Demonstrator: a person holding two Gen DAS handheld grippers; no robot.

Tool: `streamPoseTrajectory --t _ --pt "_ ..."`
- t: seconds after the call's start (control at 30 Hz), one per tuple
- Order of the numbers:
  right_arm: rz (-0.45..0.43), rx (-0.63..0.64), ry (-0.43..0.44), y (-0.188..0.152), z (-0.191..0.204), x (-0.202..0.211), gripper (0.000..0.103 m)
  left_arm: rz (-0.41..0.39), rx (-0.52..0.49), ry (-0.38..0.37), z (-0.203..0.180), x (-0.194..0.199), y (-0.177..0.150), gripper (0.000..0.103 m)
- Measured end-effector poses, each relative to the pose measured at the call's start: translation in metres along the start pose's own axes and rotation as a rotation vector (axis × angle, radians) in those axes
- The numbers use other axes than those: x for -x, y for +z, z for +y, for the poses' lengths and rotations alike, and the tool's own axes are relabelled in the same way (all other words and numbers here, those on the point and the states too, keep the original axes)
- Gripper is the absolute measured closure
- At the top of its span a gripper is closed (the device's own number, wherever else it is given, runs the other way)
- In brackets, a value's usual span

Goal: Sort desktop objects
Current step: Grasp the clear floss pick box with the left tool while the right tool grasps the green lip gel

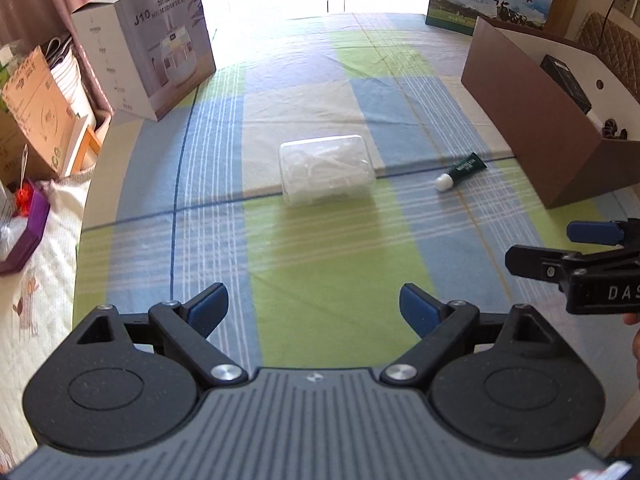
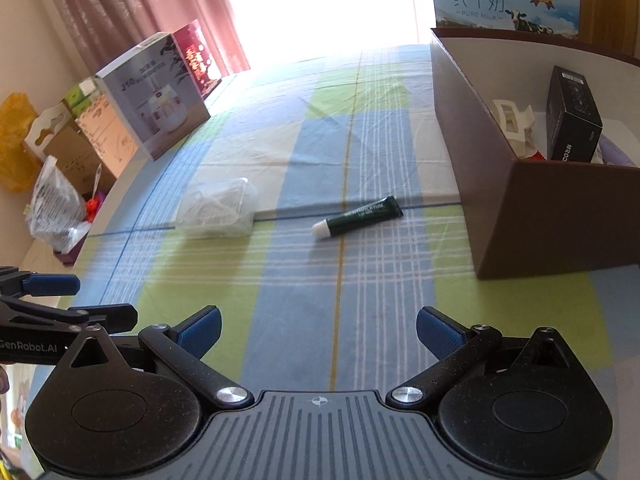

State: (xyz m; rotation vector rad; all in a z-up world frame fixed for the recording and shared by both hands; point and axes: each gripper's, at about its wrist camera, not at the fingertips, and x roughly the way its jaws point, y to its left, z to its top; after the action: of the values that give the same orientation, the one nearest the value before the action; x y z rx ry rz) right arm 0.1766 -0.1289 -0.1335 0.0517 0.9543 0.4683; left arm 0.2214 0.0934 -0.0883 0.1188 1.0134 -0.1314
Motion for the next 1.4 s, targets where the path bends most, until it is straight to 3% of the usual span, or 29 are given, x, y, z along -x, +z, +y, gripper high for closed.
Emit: streamPoseTrajectory --t 0.2,0.6,0.73,0.97,1.03,1.13,1.27,1.4 --pt "-0.031 -0.008 -0.046 0.018 0.007 -0.023 0.002 -0.032 -0.081 -0.001 0.01 -0.03 0.022 0.012" --pt "0.018 -0.068 -0.106 0.027 -0.003 -0.057 0.002 -0.073 -0.391 -0.003 -0.003 -0.086 0.06 0.012" --pt "0.008 -0.113 -0.122 0.032 -0.007 -0.066 0.002 -0.076 -0.452 -0.007 -0.007 -0.1 0.066 0.013" --pt "-0.035 -0.149 -0.172 0.043 0.0 -0.081 0.002 -0.09 -0.467 -0.056 -0.008 -0.113 0.08 0.016" --pt "-0.036 -0.143 -0.187 0.045 0.002 -0.087 0.004 -0.066 -0.449 -0.064 -0.008 -0.118 0.083 0.03" --pt "-0.04 -0.141 -0.2 0.049 0.003 -0.094 0.01 -0.027 -0.393 -0.054 -0.004 -0.126 0.086 0.044" --pt "-0.04 -0.139 -0.215 0.055 0.003 -0.102 0.016 0.009 -0.271 -0.075 0.007 -0.128 0.087 0.048" --pt "-0.019 -0.104 -0.254 0.057 0.006 -0.113 0.031 0.029 -0.198 -0.054 0.016 -0.127 0.086 0.049"
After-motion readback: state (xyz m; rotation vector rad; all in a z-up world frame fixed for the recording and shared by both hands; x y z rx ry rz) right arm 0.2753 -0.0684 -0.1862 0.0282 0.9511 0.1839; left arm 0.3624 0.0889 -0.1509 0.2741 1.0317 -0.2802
